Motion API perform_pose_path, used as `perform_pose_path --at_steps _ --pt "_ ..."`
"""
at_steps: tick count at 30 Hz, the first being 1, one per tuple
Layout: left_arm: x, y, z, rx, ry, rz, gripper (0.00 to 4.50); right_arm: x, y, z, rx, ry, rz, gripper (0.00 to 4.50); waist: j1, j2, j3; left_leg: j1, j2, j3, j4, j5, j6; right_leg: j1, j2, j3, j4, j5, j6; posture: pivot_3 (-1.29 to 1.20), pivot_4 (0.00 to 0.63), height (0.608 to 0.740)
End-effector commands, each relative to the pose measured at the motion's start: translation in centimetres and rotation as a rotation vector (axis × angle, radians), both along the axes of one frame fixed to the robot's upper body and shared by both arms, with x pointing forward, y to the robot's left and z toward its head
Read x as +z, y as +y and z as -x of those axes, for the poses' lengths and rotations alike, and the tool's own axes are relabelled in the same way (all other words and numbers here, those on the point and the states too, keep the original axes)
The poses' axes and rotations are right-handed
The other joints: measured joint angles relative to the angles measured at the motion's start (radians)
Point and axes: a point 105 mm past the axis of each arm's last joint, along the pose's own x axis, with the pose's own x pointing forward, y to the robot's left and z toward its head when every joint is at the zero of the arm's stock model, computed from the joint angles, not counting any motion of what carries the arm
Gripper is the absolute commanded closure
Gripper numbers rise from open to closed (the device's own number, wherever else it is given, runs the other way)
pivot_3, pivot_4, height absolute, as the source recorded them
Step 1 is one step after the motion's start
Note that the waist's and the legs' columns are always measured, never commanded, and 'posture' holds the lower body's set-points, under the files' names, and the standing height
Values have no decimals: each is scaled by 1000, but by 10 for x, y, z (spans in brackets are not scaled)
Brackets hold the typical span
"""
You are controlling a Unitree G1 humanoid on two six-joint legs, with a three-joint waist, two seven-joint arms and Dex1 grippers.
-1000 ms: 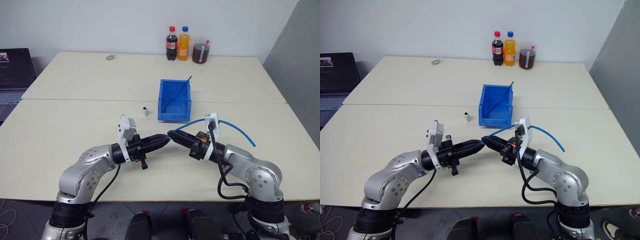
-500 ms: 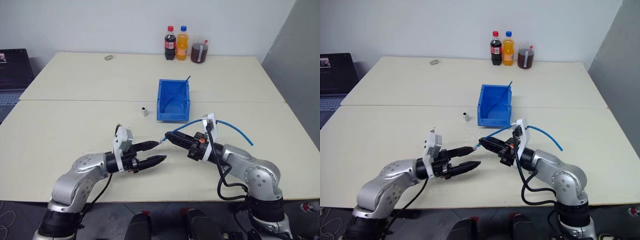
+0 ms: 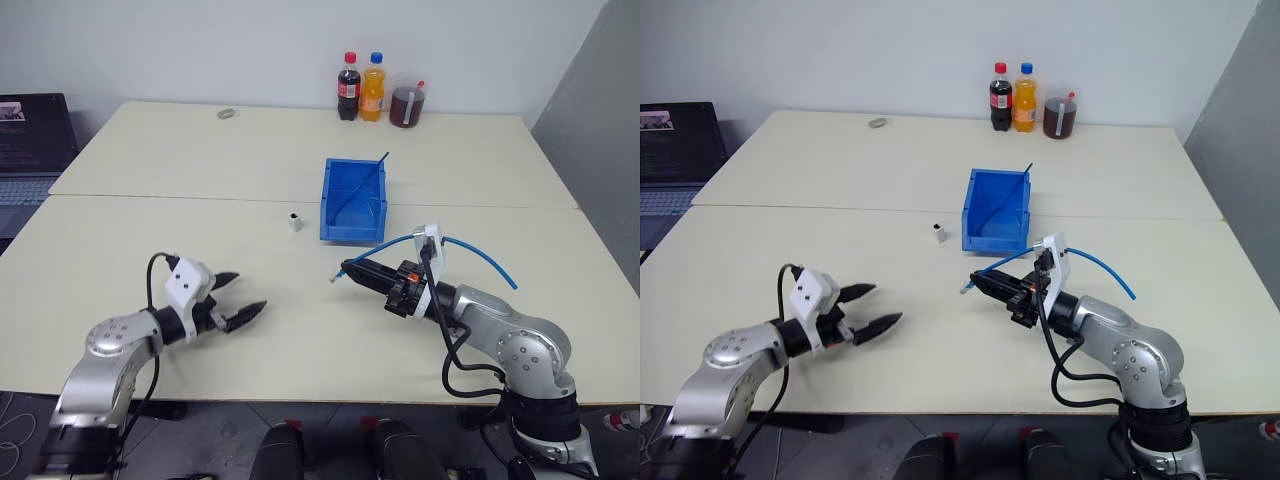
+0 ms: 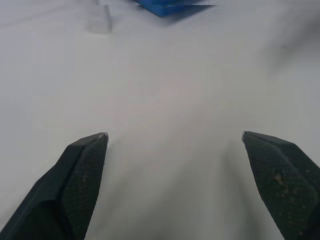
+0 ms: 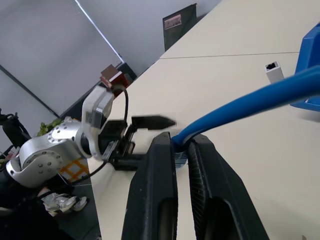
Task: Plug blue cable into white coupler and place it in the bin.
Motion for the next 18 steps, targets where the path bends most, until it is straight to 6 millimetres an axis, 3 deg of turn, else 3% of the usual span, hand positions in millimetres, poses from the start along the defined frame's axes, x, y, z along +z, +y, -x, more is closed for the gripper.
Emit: perform_pose_path --at_steps 1,18 --pt "13 -4 -25 30 -31 11 0 17 3 0 0 -82 -15 4456 1 0 0 0 0 0 0 0 0 0 0 0 0 0 0 0 150 740" --pt "26 -38 -107 -62 7 -42 0 26 9 4 -1 -139 5 4462 0 0 0 -2 0 -1 0 0 0 0 1 -2 0 3 -4 0 150 740"
